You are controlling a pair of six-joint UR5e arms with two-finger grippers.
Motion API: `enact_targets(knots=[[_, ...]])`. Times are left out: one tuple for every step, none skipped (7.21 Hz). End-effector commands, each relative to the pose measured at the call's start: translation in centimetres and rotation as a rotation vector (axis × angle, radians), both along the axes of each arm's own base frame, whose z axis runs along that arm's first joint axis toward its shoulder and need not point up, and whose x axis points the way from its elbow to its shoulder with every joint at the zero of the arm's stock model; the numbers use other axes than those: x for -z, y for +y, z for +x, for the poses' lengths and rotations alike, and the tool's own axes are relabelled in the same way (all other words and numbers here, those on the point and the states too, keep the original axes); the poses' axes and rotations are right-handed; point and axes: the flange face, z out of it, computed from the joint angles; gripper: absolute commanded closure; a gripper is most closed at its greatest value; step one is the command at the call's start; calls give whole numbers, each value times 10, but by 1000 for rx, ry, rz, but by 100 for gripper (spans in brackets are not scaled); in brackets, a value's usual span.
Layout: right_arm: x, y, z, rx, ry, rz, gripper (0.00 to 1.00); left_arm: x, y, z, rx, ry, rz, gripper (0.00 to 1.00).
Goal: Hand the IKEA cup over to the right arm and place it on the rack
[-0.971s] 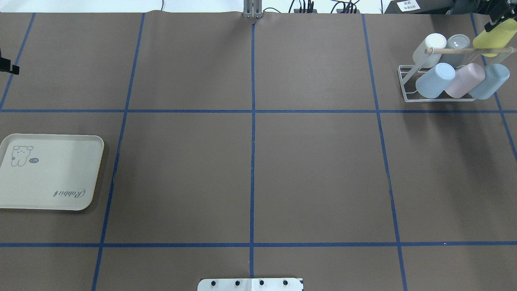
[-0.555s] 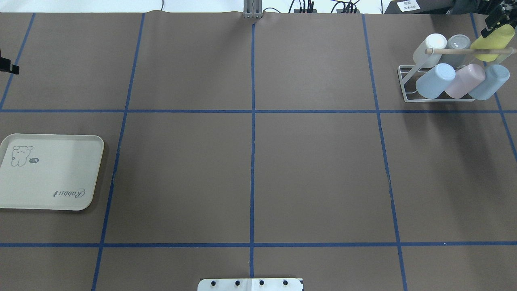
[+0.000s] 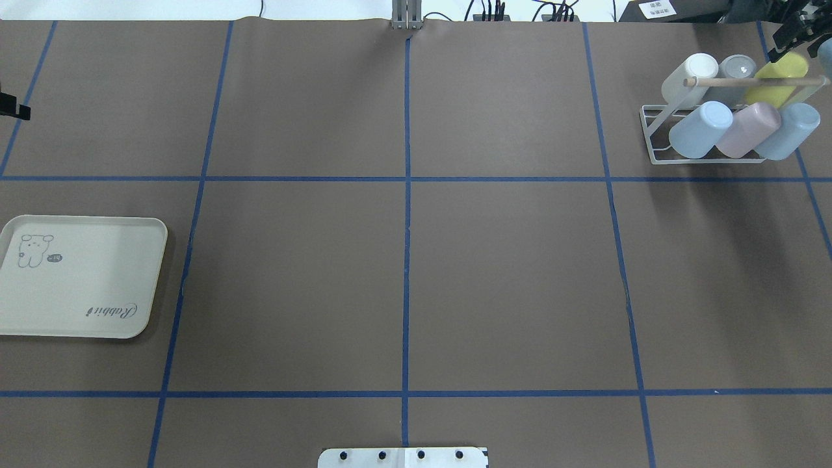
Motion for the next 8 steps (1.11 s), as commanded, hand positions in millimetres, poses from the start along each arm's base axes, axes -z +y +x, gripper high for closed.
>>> enact_targets(knots=[[4, -1, -1, -1, -1, 3, 7, 2, -1, 1, -8, -2, -9, 0], [11, -3, -2, -2, -5, 13, 3, 3, -2, -3, -10, -6, -4, 0], [26, -6, 7, -11, -17, 35, 2, 1, -1, -8, -39, -25, 30, 0], [35, 4, 16, -11, -29, 63, 2, -6, -4, -27, -58, -70, 34, 0], [37, 27, 37, -34, -32, 63, 2, -13, -7, -54, -83, -121, 48, 0], [46, 55, 56, -56, -30, 55, 2, -13, -6, -72, -95, -149, 25, 0], [42, 102, 62, -58, -31, 56, 2, 3, 1, -77, -133, -169, -11, 0], [35, 142, 68, -61, -32, 50, 2, 9, 10, -102, -189, -157, -54, 0]])
